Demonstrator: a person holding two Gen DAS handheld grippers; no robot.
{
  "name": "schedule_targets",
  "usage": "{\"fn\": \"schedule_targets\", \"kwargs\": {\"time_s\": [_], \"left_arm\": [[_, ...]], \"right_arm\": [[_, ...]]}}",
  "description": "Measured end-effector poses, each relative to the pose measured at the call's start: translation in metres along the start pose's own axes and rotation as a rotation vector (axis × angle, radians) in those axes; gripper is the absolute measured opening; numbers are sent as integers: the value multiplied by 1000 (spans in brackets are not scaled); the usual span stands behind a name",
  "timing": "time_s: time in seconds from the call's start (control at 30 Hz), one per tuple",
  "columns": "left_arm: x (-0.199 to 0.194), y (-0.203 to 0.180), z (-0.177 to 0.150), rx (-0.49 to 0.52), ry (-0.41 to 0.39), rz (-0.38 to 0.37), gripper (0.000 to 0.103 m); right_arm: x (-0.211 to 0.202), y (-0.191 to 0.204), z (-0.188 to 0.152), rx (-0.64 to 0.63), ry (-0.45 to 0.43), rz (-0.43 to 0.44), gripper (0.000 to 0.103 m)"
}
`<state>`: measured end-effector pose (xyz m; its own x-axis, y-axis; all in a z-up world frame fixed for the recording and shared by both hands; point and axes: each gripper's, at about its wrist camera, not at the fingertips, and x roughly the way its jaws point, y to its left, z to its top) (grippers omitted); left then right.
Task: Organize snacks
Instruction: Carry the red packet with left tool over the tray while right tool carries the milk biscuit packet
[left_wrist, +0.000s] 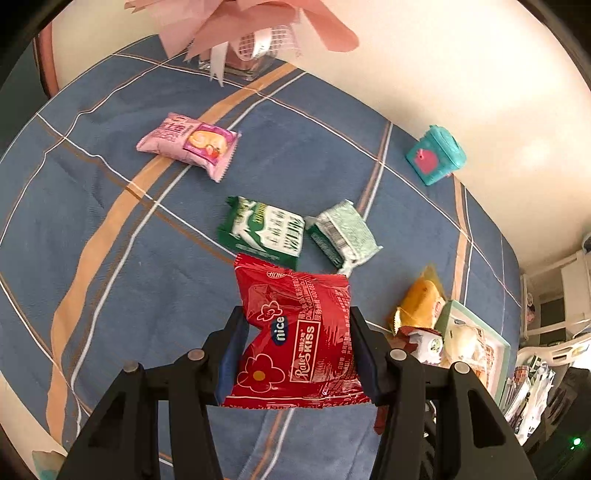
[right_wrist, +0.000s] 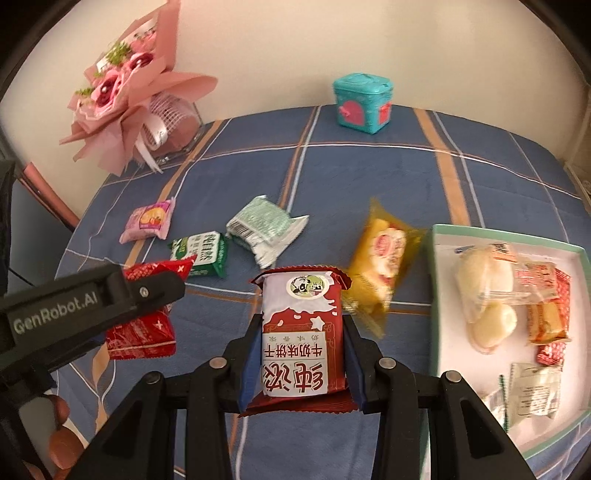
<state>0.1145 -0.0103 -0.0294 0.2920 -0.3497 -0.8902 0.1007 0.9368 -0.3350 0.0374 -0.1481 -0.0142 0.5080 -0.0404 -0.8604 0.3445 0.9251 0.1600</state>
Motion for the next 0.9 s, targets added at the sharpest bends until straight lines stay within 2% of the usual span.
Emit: {"fn": "schedule_targets", "kwargs": {"time_s": [0.33, 0.9], "left_arm": [[11, -36, -18, 58, 18, 2, 55], [29, -124, -65, 253, 41, 10, 55]], "right_arm": [[-15, -42, 3, 63, -12, -23, 42], [-36, -137, -1, 219, -30, -78, 42]]}}
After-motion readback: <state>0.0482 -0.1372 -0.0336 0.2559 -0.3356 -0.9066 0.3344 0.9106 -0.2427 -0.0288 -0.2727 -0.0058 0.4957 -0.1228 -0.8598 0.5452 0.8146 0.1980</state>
